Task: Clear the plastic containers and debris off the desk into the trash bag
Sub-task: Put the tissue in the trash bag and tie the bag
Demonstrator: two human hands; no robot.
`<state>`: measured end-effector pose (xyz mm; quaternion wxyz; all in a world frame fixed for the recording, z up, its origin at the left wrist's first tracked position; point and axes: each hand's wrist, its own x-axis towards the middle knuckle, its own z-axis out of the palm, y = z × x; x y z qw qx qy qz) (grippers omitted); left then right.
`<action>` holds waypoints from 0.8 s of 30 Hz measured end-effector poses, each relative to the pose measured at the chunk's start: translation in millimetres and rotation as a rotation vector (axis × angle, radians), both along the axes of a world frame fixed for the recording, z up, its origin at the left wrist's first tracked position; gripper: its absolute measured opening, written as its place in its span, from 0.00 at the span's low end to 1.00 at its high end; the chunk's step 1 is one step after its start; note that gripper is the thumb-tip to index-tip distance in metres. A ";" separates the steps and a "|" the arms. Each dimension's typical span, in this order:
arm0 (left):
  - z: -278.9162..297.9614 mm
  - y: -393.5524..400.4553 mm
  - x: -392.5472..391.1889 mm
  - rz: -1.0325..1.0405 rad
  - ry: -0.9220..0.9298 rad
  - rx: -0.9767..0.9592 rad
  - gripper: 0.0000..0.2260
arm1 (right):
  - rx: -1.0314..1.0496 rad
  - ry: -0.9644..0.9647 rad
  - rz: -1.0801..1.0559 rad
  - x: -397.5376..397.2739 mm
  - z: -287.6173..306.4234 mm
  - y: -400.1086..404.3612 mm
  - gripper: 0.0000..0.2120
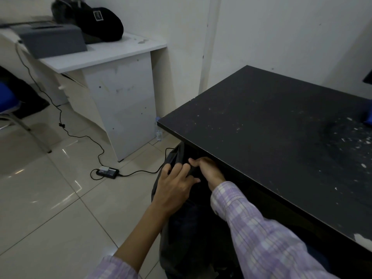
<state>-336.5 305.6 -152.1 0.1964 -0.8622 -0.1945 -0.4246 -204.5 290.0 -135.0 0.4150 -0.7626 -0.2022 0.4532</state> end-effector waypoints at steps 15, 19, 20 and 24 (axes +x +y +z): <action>-2.3 -1.6 -1.6 -0.024 -0.045 -0.327 0.16 | 0.119 0.153 -0.100 -3.0 4.7 7.6 0.22; -9.6 -7.2 -2.6 -0.062 -0.108 -0.583 0.15 | 0.115 0.083 -0.113 -1.2 -4.3 13.5 0.22; -11.5 -8.4 -3.4 -0.062 -0.121 -0.619 0.15 | 0.122 0.061 -0.146 -2.4 -3.3 15.0 0.23; -19.1 -11.8 -8.9 -0.086 -0.153 -0.687 0.15 | 0.136 0.006 -0.215 -5.6 -3.5 20.1 0.24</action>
